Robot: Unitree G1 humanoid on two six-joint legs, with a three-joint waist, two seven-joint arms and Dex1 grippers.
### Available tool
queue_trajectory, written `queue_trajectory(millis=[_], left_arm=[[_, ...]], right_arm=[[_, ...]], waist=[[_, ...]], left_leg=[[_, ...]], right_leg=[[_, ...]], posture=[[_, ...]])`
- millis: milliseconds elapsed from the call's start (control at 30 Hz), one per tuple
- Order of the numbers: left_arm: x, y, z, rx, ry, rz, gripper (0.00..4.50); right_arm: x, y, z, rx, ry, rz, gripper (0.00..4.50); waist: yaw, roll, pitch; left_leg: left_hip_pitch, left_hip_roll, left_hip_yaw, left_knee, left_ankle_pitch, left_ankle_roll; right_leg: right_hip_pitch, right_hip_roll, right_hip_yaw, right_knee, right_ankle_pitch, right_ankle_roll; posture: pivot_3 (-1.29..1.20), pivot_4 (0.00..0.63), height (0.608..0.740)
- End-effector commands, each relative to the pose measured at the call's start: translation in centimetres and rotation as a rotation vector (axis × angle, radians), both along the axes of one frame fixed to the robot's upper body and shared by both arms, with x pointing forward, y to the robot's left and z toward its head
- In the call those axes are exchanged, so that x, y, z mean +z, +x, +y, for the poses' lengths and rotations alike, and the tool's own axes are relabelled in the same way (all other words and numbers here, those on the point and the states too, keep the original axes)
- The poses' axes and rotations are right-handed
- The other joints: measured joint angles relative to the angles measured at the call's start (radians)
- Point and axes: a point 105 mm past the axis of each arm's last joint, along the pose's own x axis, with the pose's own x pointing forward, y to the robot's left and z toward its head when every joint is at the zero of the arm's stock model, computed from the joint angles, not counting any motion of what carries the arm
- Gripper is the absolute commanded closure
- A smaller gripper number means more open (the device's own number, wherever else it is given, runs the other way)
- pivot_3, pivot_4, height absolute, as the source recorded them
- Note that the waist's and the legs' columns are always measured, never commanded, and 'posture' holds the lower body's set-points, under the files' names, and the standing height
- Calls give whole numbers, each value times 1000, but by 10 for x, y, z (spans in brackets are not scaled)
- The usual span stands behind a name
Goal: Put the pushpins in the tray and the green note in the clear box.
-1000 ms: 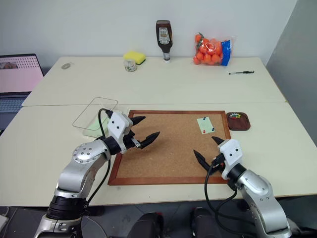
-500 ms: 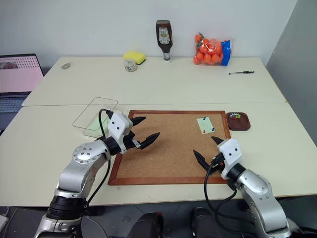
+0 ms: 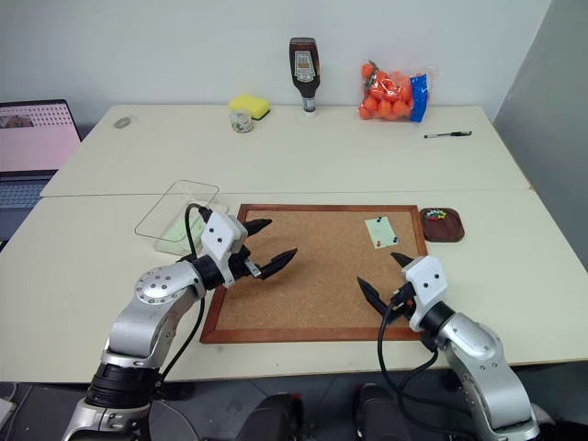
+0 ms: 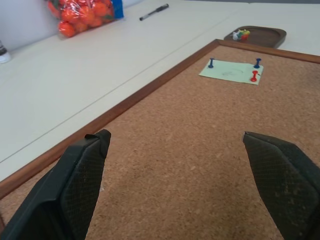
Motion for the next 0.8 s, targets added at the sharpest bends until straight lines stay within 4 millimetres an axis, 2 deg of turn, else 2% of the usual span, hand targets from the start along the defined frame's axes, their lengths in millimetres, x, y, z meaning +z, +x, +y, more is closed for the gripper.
queue_trajectory(millis=[33, 133, 233, 367, 467, 500, 567, 600, 800], left_arm=[[7, 0, -5, -54, 10, -16, 13], [4, 2, -9, -78, 30, -2, 13], [4, 4, -12, -96, 33, 5, 411], [1, 10, -13, -95, 53, 18, 1294], [-3, 12, -14, -96, 63, 34, 1866], [-5, 13, -15, -97, 68, 40, 2187], [-11, 14, -18, -107, 87, 61, 2673], [-13, 14, -19, -110, 94, 71, 2752], [-25, 15, -21, -111, 127, 114, 3996]], right_arm=[[20, -2, 3, 13, 23, -60, 0], [24, -2, 2, 0, 40, -63, 0], [32, 2, 1, -22, 67, -76, 0], [41, 13, -3, -62, 90, -88, 0], [42, 22, -6, -82, 84, -72, 0], [41, 26, -7, -91, 69, -65, 0], [38, 42, -14, -151, 20, -34, 0], [38, 49, -16, -167, 19, -22, 0], [43, 77, -15, -206, 37, 11, 0]], waist=[[0, 0, 0], [0, 0, 0], [0, 0, 0], [0, 0, 0], [-1, 0, 0], [-1, 0, 0], [-1, 0, 0], [0, 0, 0], [-2, 0, 0]], left_leg=[[0, 0, 0, 0, 0, 0], [0, 0, 0, 0, 0, 0], [0, 0, 0, 0, 0, 0], [0, 0, 0, 0, 0, 0], [0, 0, 0, 0, 0, 0], [0, 0, 0, 0, 0, 0], [0, 0, 0, 0, 0, 0], [0, 0, 0, 0, 0, 0], [0, 0, 1, 0, 0, 1]], right_leg=[[0, 0, 0, 0, 0, 0], [0, 0, 0, 0, 0, 0], [0, 0, 0, 0, 0, 0], [0, 0, 0, 0, 0, 0], [0, 0, 0, 0, 0, 0], [0, 0, 0, 0, 0, 0], [0, 0, 0, 0, 0, 0], [0, 0, 0, 0, 0, 0], [-1, 1, 1, 0, 1, 0]], posture=[[0, 150, 740], [0, 150, 740], [0, 150, 740], [0, 150, 740], [0, 150, 740], [0, 150, 740], [0, 150, 740], [0, 150, 740], [0, 150, 740]])
